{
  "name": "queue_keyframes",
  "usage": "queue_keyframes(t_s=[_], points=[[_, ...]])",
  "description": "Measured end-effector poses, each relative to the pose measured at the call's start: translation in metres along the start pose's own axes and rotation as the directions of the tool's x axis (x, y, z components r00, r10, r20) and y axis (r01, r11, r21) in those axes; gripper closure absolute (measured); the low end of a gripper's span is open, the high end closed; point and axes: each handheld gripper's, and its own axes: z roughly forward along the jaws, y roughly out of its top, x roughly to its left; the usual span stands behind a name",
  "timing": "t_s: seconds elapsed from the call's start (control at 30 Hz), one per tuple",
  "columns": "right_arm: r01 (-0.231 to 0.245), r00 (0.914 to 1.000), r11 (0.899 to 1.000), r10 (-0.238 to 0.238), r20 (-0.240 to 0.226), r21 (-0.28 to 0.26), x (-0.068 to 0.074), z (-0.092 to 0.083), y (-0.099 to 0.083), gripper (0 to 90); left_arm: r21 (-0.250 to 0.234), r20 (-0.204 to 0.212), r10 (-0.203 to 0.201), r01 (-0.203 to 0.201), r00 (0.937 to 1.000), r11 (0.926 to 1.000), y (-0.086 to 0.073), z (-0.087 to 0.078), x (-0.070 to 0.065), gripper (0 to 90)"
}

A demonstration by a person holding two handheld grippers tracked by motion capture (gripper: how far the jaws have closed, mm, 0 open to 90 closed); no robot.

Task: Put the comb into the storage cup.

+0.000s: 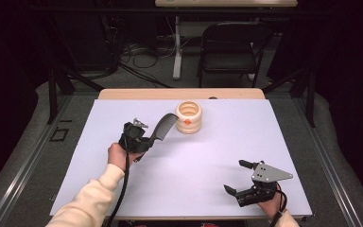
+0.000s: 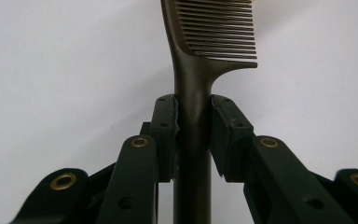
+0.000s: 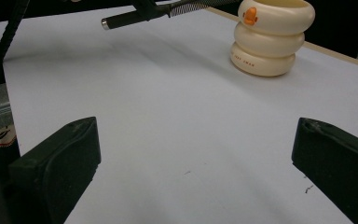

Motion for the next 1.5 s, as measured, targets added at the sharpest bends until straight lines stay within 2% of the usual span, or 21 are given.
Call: queue_keyframes(t_s=[0.33,0.67,1.03,1.3,1.5], points=[[0.001,1.0,1.0,-0.001,0.0,-0.002,0.0,0.0,0.0,0.5,-0.05,0.012,-0.027,0.028,0.9996,0.9984,-0.009,-0.002,0.002,72.1],[0.002,1.0,1.0,-0.002,0.0,-0.001,0.0,0.0,0.0,0.6,-0.095,0.039,-0.033,0.036,0.9987,0.9948,-0.016,-0.004,0.004,72.1],[0.001,1.0,1.0,-0.001,0.0,0.003,0.0,0.001,0.0,0.5,-0.173,0.056,-0.045,0.055,0.9974,0.9834,-0.022,-0.003,0.005,72.1],[0.0,1.0,1.0,0.0,-0.001,0.003,0.0,0.001,0.0,0.5,-0.196,0.079,-0.057,0.071,0.9953,0.9781,-0.025,0.001,0.006,72.1],[0.001,1.0,1.0,-0.001,0.001,0.005,0.0,0.001,0.0,0.6,-0.227,0.084,-0.061,0.079,0.9946,0.9706,-0.026,0.001,0.006,72.1]])
